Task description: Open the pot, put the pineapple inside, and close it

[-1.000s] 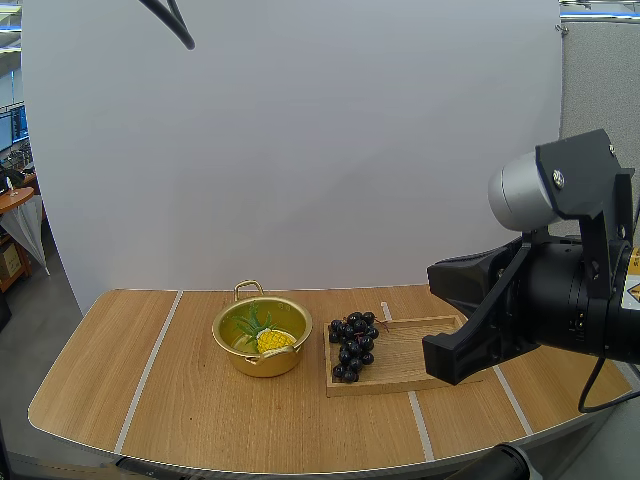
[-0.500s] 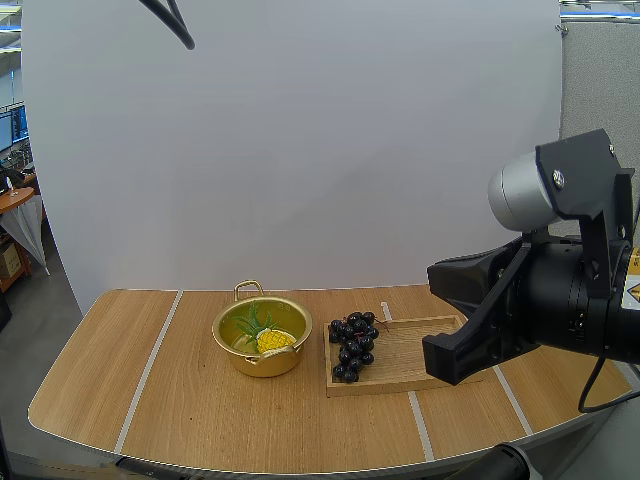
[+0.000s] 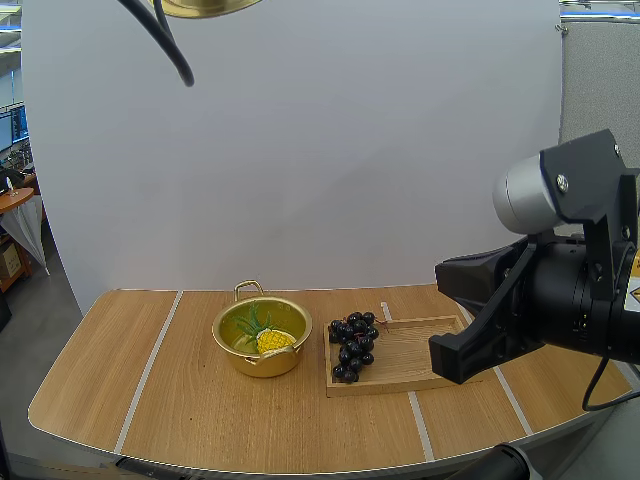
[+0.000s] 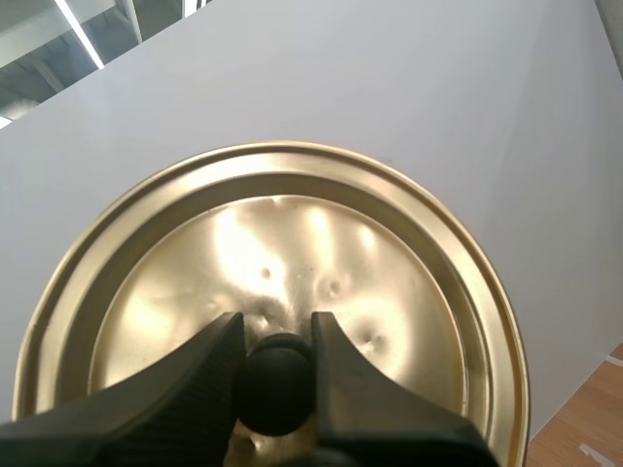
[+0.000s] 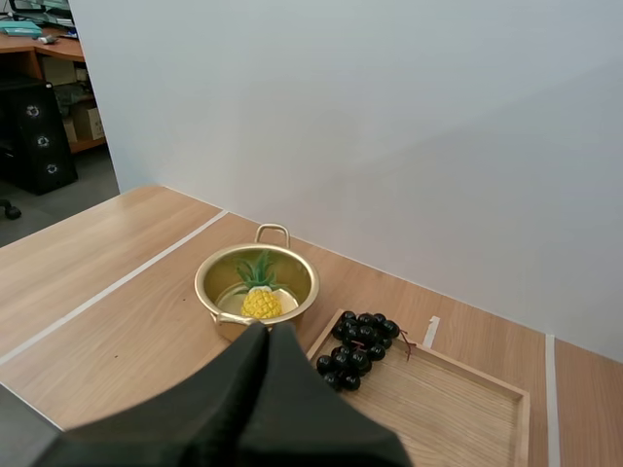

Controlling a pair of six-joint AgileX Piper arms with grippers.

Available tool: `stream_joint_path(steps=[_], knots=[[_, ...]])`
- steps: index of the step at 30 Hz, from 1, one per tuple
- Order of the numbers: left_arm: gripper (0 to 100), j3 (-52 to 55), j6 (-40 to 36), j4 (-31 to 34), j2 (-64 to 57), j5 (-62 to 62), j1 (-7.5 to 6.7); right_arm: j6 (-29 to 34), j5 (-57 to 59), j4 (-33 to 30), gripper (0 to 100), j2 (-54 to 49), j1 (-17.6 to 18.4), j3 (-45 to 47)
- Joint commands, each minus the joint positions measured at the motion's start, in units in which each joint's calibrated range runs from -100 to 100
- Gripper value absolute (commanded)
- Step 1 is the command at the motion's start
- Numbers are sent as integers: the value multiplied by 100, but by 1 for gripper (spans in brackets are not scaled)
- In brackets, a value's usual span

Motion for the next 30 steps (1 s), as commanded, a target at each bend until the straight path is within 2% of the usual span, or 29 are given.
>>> stream_joint_path(steps=[1,11,21,30], knots=[[0,152,-145,78,57,178,-20,18,0,-97,0,-46,-23,22],[0,1062,-136,156,57,178,-20,18,0,-97,0,-46,-23,485],[0,2559,90,170,57,178,-20,18,0,-87,0,-46,-23,902],[0,4232,354,170,57,163,-20,18,0,-87,0,-46,-23,916]])
